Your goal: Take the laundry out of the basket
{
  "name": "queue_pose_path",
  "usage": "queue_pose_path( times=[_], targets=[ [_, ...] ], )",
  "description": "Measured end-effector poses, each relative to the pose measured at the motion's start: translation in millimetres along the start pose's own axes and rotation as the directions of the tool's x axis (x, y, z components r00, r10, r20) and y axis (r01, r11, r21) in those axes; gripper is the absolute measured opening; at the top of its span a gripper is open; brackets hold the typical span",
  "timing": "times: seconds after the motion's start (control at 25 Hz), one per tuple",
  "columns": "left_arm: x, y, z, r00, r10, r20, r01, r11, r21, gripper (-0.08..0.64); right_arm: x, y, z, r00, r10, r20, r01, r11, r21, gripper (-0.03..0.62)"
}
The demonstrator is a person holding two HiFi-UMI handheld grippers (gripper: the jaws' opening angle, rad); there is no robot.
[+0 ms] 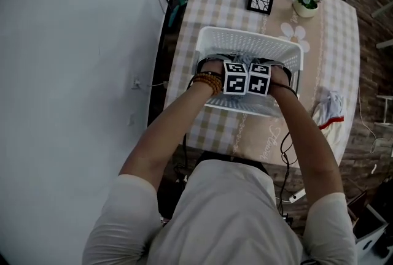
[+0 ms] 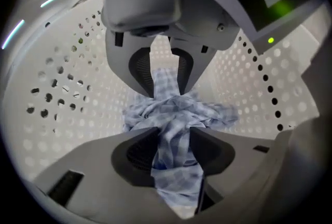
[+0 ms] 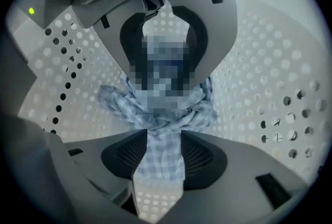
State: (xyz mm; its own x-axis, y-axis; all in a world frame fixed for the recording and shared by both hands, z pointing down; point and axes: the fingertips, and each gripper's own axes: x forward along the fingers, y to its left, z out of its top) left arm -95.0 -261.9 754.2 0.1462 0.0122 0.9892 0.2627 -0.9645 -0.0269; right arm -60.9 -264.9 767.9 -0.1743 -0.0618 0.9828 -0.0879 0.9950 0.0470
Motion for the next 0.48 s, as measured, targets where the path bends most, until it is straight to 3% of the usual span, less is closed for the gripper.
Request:
queue_pose_path(
  times=[0.24,0.48],
  targets=[
    [27.2,-3.9,1.0,0.998,-0.061,0.03,0.063,0.997,-0.047,0.223,40.0,3.2,-2.9,1.0,0.006,0.004,-0.006,1.0,-0.008,0.239],
    [46.3,-0.3,5.2,0.997,-0.071,0.034,0.072,0.997,-0.033,0.239,51.5,-1.6,-5.8,0.999,0.019,0.04,-0.019,1.0,-0.006,0.241]
  ],
)
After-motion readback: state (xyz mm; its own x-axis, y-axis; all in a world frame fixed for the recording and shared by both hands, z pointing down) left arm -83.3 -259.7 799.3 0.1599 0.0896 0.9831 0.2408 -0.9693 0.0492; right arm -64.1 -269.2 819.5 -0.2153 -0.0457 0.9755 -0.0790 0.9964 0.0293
